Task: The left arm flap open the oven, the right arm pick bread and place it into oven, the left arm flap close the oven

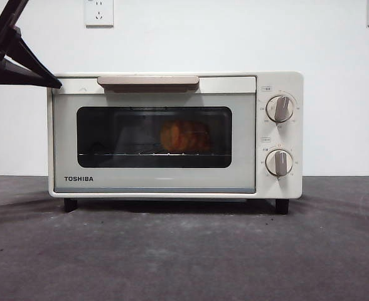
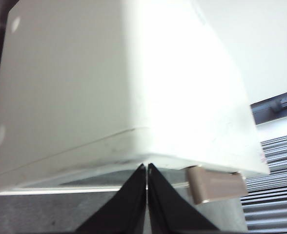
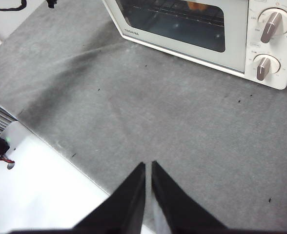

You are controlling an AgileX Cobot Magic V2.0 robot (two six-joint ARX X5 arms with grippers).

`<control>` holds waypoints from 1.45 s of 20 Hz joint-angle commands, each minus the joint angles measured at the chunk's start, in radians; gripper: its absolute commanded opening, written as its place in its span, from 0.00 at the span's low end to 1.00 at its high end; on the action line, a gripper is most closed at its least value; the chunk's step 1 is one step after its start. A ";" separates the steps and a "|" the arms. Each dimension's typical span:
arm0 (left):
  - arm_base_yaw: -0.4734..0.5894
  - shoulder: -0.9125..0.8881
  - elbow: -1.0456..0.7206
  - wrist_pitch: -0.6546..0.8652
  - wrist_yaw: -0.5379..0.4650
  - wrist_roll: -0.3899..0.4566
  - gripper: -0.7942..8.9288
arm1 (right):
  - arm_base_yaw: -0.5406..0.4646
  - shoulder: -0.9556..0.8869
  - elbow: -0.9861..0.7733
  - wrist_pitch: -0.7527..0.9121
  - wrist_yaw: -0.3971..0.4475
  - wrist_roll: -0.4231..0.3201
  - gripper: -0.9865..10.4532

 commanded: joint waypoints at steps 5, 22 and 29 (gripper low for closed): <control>-0.003 -0.006 0.013 0.016 0.122 -0.005 0.09 | 0.008 0.004 0.007 0.011 0.010 -0.014 0.10; -0.034 -0.425 0.013 -0.253 0.039 0.241 0.09 | 0.008 0.003 0.007 0.019 0.276 -0.060 0.10; -0.032 -0.490 0.013 -0.288 0.025 0.247 0.09 | 0.008 0.002 0.007 0.018 0.289 -0.060 0.10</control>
